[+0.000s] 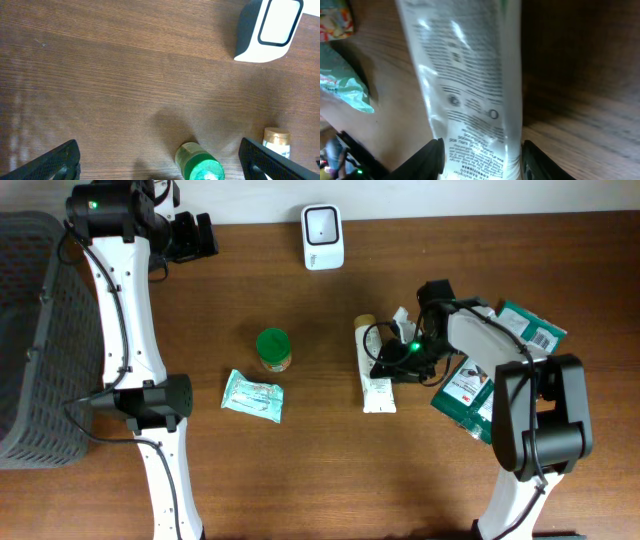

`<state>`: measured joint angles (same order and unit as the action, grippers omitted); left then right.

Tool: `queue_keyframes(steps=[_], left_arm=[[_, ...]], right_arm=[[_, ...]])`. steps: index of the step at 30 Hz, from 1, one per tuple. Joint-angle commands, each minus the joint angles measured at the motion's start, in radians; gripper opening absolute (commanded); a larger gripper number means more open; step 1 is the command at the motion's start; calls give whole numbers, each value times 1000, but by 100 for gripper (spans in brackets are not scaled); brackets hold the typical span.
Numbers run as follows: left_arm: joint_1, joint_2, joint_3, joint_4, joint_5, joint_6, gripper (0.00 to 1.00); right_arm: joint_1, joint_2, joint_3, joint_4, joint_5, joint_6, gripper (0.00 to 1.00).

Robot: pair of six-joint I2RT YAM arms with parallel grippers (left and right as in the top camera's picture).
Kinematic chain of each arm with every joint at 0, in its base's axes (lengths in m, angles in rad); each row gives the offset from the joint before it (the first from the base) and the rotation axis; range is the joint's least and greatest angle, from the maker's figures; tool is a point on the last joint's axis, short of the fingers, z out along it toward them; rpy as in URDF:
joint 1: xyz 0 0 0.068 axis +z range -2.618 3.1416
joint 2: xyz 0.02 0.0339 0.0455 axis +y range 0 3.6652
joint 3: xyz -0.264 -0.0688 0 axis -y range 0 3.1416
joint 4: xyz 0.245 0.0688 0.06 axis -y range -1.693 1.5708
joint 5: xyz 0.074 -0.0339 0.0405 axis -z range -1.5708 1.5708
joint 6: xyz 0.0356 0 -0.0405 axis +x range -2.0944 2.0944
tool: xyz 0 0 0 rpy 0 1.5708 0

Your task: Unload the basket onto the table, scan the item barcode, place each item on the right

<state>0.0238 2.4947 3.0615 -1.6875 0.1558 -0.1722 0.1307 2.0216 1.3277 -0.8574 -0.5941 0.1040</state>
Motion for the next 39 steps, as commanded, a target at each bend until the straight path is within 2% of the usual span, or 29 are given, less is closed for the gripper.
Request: queue_keyframes(steps=[1,6,10,12,15,17,20,27,39], left_arm=[[3,-8,14,-1,-7,10,99],[3,-8,14,-1,-7,9,99],[3,-8,14,0,-7,9,99],[3,-8,14,-1,-7,9,99],[3,-8,14,-1,-7,10,99],[3,-8,14,-1,-7,10,99],[3,-8,14,-1,-7,9,99],[3,-8,14,-1,-7,9,99],[3,-8,14,-1,-7,10,99]], right_arm=[[0,-1,-50,71,-23,105,52],[8,4,-71,115,-23,180,52],[66,50,-71,167,4,323,51],[71,53,-71,179,4,355,39],[72,53,-71,189,3,355,12],[72,53,-71,193,2,354,4],[71,37,-57,193,0,337,4],[72,-138,-33,160,61,140,4],[72,-164,-45,136,53,109,4]])
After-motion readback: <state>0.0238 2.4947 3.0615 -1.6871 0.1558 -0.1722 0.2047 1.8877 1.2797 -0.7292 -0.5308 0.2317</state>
